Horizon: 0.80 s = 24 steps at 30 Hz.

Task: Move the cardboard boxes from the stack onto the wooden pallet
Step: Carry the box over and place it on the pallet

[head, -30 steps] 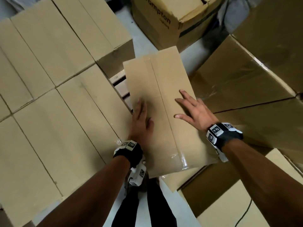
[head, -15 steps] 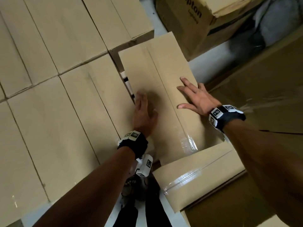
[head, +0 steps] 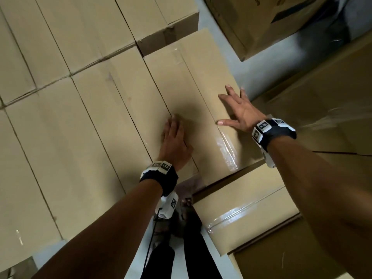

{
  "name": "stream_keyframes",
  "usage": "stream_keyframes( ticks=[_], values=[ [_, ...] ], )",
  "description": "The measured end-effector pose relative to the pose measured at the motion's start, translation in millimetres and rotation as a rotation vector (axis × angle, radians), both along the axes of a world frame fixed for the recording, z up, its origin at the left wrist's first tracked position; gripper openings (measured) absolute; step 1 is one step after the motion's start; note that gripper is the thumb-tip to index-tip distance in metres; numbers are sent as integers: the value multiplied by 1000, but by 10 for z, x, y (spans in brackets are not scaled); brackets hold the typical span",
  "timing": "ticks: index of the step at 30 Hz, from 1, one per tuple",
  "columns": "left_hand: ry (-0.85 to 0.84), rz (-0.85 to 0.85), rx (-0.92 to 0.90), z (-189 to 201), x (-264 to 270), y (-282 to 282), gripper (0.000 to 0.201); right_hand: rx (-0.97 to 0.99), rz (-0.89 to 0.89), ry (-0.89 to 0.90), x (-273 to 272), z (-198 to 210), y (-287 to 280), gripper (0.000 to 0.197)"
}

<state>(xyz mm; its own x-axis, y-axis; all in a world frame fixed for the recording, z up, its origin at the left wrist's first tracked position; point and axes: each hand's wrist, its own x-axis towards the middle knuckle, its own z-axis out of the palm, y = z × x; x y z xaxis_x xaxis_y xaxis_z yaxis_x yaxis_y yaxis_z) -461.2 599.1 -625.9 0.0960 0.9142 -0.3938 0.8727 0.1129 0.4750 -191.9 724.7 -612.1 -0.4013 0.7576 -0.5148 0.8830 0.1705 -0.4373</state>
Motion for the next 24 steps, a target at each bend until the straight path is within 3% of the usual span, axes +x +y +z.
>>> stream_keyframes(
  ticks=[3,7,11,19,24],
  values=[
    [33,-56,-31,26,79,-258,102,46,-210,35,131,-15,-314,98],
    [104,-173,-98,64,254,-677,130,2,-589,-87,281,-66,-1047,106],
    [179,-227,-96,22,309,-896,151,27,-691,-108,285,-117,-1651,101],
    [175,-228,-30,-72,311,-938,145,73,-784,-14,277,-209,-1641,100],
    [136,-172,-17,-129,272,-915,125,76,-736,36,263,-209,-1493,97]
  ],
)
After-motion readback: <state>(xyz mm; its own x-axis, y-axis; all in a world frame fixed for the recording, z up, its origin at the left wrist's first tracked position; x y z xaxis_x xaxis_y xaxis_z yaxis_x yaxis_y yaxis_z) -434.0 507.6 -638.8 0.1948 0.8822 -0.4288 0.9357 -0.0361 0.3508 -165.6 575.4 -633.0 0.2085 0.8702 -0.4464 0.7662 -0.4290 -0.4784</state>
